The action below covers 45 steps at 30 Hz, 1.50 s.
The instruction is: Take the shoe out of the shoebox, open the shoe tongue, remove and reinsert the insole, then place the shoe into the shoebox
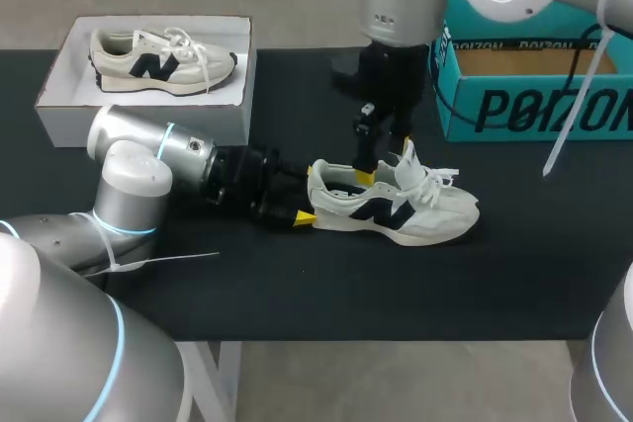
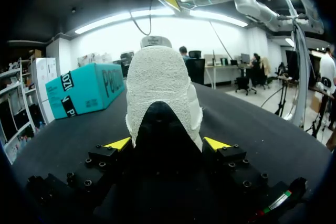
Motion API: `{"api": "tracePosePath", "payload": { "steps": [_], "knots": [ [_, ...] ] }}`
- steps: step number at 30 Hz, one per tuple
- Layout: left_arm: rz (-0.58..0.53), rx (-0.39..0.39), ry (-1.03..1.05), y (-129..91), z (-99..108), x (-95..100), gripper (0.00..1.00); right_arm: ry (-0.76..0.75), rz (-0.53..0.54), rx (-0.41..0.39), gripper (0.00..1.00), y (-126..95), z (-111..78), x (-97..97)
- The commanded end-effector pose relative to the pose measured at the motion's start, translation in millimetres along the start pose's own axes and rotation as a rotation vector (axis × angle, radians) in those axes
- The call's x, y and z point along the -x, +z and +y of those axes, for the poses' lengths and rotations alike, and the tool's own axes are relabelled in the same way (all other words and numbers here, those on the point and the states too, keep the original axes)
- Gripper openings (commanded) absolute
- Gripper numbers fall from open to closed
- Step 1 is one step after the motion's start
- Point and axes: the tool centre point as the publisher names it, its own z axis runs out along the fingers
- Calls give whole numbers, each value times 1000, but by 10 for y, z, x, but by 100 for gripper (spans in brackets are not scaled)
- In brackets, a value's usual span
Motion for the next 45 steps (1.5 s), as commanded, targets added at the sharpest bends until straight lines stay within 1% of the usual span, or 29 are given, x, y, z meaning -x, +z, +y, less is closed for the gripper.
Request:
{"api": "tracePosePath", "payload": {
  "steps": [1, 2, 3, 4, 5, 6, 7, 8, 9, 14, 18, 21, 23, 31, 36, 40, 45],
  "knots": [
    [0, -1, 1, 21, 35, 10, 0, 0, -1, 4, 100, 5, -10, -3],
    [0, -1, 1, 21, 35, 10, 0, 0, -1, 4, 100, 5, -10, -3],
    [0, -1, 1, 21, 35, 10, 0, -32, 14, 17, 100, 28, 8, 19],
    [0, -1, 1, 21, 35, 10, 0, -46, 23, 27, 91, 50, 26, 37],
    [0, -1, 1, 21, 35, 10, 0, -72, 31, 39, 58, 70, 43, 52],
    [0, -1, 1, 21, 35, 10, 0, -82, 38, 46, 46, 95, 63, 68],
    [0, -1, 1, 21, 35, 10, 0, -95, 35, 49, 40, 126, 89, 95],
    [0, -1, 1, 21, 35, 10, 0, -118, 41, 61, 10, 156, 115, 113],
    [0, -1, 1, 21, 35, 10, 0, -135, 66, 81, 0, 188, 136, 131],
    [0, -1, 1, 21, 35, 10, 0, -191, 78, 119, 0, 325, 215, 254],
    [0, -1, 1, 21, 35, 10, 0, -189, 56, 115, 0, 393, 258, 360],
    [0, -1, 1, 21, 35, 10, 0, -191, 21, 121, 0, 445, 294, 433],
    [0, -1, 1, 21, 35, 10, 0, -191, 21, 122, 0, 487, 326, 491],
    [0, -1, 1, 21, 35, 10, 0, -204, 0, 98, 0, 604, 508, 642],
    [0, -1, 1, 21, 35, 10, 0, -227, -13, 61, 0, 697, 606, 699],
    [0, -1, 1, 21, 35, 10, 0, -229, -24, 40, 0, 806, 612, 751],
    [0, -1, 1, 21, 35, 10, 0, -247, -26, 37, 0, 907, 586, 842]
  ]
}}
